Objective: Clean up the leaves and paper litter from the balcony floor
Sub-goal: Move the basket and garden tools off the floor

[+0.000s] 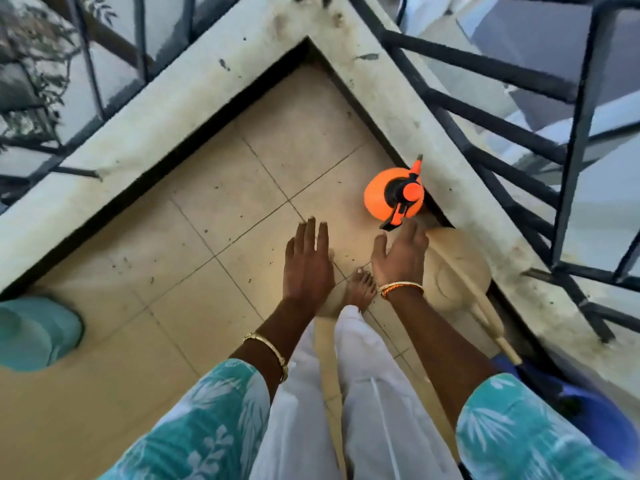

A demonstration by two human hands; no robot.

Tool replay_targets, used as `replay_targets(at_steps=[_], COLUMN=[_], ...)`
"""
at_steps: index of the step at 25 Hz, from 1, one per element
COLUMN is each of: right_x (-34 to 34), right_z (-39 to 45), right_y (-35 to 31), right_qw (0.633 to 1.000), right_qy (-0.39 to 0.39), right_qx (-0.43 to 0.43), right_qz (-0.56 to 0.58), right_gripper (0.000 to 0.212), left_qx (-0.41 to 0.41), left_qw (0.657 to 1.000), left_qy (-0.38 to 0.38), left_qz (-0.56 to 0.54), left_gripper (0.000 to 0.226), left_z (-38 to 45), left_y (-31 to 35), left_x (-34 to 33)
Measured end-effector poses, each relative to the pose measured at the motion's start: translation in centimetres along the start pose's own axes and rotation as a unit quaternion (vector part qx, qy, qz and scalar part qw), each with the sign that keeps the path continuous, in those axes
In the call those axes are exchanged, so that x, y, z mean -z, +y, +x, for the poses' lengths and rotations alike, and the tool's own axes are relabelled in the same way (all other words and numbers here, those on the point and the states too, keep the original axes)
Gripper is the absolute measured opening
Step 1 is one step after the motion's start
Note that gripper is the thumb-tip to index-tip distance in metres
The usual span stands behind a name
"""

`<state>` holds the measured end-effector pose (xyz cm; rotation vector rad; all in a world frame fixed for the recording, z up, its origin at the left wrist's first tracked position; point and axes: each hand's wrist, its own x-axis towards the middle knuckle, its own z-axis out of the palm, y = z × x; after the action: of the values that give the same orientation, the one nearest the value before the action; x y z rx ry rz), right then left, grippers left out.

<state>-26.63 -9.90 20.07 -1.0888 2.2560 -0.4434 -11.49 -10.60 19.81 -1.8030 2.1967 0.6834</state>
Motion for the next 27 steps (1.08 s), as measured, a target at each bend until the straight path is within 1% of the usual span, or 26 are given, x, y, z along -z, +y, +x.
replay_targets(at_steps=[3, 5, 8, 10, 13, 14, 15, 17, 20, 23, 27], right_x=[0.6, 0.0, -1.8, -3.4, -5.4, -6.1, -6.7, -7.8, -9.6, -11.9, -16.1], right_z=[-1.8, -3.3, -5.5, -6.9, -8.7, -9.7, -10.8, -13.7, -19.5, -26.0, -34.5], right_y=[-2.3, -3.9, -5.5, -6.0, -6.6, -7.0, -7.3, -8.2, -9.8, -12.2, -16.5], right_qw=[0.983, 0.961, 0.919, 0.873, 0.787, 0.766, 0.754, 0.743, 0.731, 0.709, 0.649], right_qy=[0.002, -0.005, -0.043, -0.082, -0.135, -0.147, -0.153, -0.16, -0.18, -0.213, -0.235], right_qx=[0.153, 0.242, 0.345, 0.422, 0.528, 0.548, 0.558, 0.564, 0.565, 0.584, 0.647], right_qz=[-0.103, -0.138, -0.186, -0.232, -0.291, -0.302, -0.31, -0.323, -0.337, -0.333, -0.324], right_gripper=[0.058, 0.057, 0.059, 0.062, 0.066, 0.067, 0.067, 0.067, 0.066, 0.065, 0.064], left_qx=[0.037, 0.088, 0.176, 0.224, 0.264, 0.284, 0.302, 0.335, 0.379, 0.44, 0.512], left_qw=[0.999, 0.995, 0.983, 0.971, 0.957, 0.95, 0.942, 0.927, 0.909, 0.877, 0.836], left_qy=[0.036, 0.047, 0.059, 0.078, 0.098, 0.106, 0.115, 0.128, 0.128, 0.138, 0.143], left_qz=[0.015, 0.013, -0.011, -0.032, -0.064, -0.078, -0.088, -0.109, -0.122, -0.133, -0.138], left_gripper=[0.072, 0.077, 0.079, 0.079, 0.076, 0.074, 0.072, 0.068, 0.067, 0.069, 0.07], left_z=[-4.2, -7.0, -10.3, -12.6, -15.9, -17.4, -18.7, -21.8, -27.3, -32.8, -39.5], left_y=[-0.7, -1.6, -3.3, -4.8, -6.4, -7.2, -8.0, -9.8, -13.1, -16.8, -22.1], left_x=[1.0, 0.7, -0.6, -2.1, -3.8, -4.1, -4.3, -4.3, -3.4, -2.5, -2.7])
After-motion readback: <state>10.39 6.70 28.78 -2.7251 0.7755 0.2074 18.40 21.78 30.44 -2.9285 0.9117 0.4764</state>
